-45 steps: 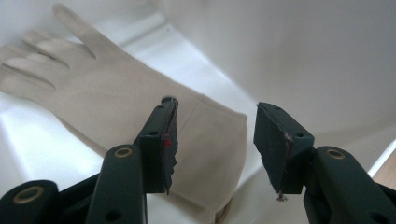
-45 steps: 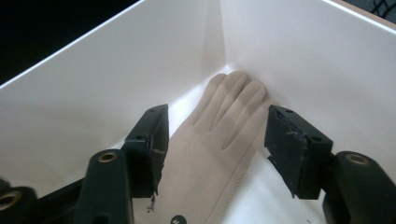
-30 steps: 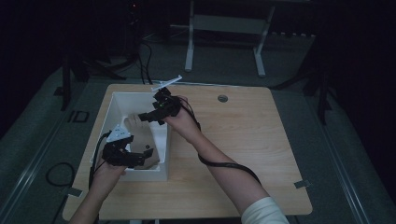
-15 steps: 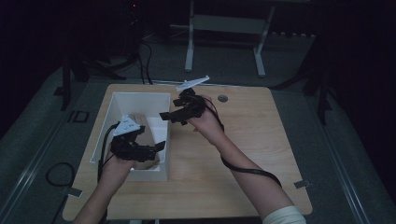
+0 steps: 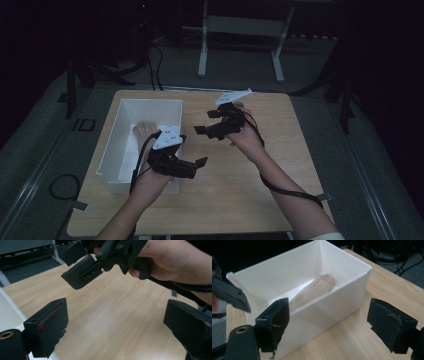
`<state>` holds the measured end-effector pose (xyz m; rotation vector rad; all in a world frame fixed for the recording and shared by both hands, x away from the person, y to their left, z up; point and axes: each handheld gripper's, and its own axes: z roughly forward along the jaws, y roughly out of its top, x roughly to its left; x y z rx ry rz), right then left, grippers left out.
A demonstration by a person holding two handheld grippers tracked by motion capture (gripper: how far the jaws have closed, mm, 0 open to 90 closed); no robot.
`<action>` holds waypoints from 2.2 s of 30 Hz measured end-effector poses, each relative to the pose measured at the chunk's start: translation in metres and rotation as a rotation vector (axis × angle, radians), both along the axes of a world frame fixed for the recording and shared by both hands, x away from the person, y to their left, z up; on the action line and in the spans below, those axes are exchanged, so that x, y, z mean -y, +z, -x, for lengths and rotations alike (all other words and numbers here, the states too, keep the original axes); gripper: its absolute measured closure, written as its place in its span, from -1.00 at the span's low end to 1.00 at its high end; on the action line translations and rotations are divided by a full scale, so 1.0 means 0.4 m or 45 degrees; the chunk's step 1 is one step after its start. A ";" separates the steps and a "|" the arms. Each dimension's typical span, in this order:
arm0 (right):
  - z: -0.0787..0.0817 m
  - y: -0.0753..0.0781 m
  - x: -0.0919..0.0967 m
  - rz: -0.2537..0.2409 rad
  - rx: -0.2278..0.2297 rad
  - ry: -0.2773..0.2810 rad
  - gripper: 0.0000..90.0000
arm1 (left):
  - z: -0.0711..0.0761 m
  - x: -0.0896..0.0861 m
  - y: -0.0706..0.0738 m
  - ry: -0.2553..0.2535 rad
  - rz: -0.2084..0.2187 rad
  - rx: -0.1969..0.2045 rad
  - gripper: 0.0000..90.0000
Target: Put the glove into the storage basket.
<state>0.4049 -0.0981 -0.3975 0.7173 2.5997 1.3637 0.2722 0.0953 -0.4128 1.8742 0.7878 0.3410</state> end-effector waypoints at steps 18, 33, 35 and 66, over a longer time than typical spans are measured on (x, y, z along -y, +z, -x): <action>0.012 -0.104 0.212 -0.016 -0.038 -0.134 -0.60 | -0.006 0.170 -0.067 -0.169 -0.042 -0.029 -0.86; 0.034 -0.207 0.316 -0.010 -0.021 -0.206 -0.69 | -0.018 0.253 -0.170 -0.231 -0.075 -0.047 -0.86; 0.035 -0.221 0.331 -0.010 -0.024 -0.207 -0.69 | -0.021 0.257 -0.181 -0.236 -0.070 -0.067 -0.86; 0.111 -0.401 0.450 0.073 0.004 -0.265 -0.69 | -0.029 0.297 -0.381 -0.247 -0.115 -0.137 -0.95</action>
